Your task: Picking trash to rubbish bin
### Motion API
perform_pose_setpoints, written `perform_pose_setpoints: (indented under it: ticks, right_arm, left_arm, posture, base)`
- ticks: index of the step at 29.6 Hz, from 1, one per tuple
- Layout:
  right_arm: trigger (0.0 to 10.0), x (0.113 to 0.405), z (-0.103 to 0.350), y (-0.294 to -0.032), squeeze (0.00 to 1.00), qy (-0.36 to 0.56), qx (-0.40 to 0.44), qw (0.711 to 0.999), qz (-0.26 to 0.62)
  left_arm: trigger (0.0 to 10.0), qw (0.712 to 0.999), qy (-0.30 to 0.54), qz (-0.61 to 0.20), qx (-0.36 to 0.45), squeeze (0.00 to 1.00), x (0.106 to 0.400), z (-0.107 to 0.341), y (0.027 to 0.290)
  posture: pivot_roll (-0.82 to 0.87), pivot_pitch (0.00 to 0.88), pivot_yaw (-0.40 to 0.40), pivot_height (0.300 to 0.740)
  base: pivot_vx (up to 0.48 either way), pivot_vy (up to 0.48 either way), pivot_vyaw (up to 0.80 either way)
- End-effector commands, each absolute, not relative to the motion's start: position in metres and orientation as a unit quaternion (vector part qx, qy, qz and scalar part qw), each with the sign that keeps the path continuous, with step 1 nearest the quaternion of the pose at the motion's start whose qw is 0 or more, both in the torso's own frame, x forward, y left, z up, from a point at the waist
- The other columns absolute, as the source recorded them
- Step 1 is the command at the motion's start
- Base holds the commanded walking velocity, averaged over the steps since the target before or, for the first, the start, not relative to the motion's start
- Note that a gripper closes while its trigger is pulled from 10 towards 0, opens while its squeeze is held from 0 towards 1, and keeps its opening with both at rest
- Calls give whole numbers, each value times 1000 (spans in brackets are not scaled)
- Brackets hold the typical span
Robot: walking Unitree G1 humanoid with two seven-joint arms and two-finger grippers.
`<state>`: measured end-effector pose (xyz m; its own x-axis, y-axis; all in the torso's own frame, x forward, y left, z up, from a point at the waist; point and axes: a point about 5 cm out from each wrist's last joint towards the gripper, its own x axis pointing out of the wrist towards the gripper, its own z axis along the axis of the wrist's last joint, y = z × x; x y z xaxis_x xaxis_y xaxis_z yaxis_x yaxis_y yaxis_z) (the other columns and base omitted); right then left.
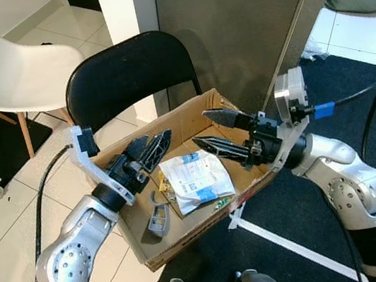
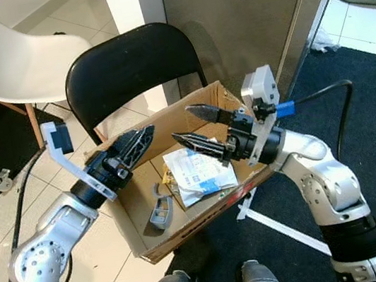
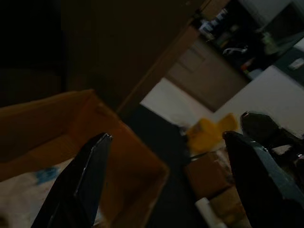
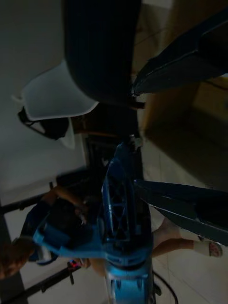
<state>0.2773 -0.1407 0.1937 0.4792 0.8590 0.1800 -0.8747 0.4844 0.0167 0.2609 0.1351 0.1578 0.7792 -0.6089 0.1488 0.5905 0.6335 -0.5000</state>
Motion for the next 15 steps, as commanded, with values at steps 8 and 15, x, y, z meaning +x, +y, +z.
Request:
perform_pose_setpoints:
  ticks: [8,15]
  right_arm:
    - [10000,279,190,-142,0,-76,65,878,468]
    - [10000,281,189,-137,0,-75,75,881,461]
  left_arm:
    - [10000,934,13,-271,-234,0,258,145,132]
    - [10000,941,8,-238,-239,0,260,138,137]
  posture:
    - [20,166,2,740]
    - [27,170,-3,740]
  base:
    - [0,0,0]
    - [0,0,0]
